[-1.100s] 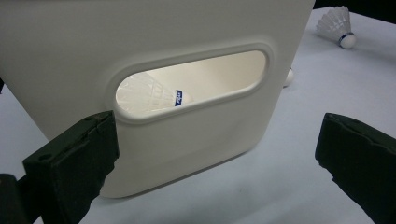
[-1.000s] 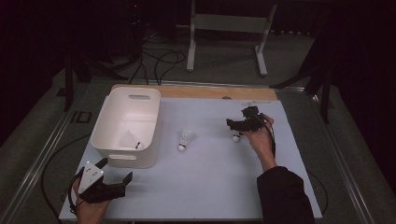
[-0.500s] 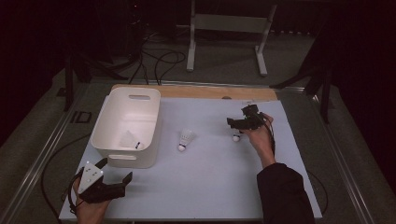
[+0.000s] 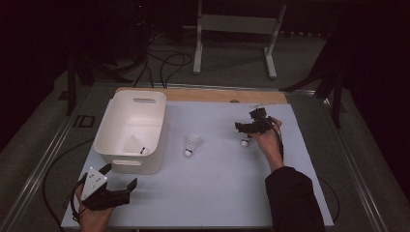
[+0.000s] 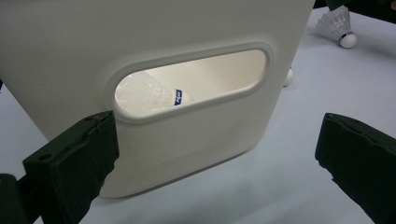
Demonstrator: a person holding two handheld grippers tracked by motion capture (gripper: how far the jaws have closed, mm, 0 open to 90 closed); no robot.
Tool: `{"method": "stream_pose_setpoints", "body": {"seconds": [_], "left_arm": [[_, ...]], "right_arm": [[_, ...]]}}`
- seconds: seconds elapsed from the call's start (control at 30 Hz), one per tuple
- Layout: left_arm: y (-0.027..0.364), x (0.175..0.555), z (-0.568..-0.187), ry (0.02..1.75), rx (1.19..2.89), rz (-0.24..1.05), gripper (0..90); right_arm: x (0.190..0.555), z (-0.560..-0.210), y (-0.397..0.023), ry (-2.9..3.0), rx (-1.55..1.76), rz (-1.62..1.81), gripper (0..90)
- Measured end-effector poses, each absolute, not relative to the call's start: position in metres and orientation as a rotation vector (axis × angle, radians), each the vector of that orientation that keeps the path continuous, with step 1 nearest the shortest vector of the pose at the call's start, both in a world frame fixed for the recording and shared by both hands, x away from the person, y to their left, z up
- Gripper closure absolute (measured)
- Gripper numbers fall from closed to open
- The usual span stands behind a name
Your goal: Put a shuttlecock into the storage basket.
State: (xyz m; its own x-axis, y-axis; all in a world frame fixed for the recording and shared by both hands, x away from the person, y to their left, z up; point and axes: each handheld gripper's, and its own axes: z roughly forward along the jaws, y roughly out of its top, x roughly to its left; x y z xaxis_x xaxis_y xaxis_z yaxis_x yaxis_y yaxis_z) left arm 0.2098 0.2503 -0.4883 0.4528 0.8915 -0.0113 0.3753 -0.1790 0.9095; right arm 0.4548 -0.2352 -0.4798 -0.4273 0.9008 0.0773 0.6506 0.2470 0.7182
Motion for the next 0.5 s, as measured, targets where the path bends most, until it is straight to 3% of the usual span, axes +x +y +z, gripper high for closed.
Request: {"method": "stream_pose_setpoints", "body": {"seconds": [0.33,0.5], "left_arm": [[0.25,0.21,-0.488,1.088,1.758,0.684,0.0],[0.251,0.21,-0.488,1.087,1.756,0.684,0.0]], "right_arm": [[0.458,-0.489,-0.235,2.222,1.452,0.931,12.4],[0.454,-0.492,-0.234,2.266,1.432,0.889,23.7]]}}
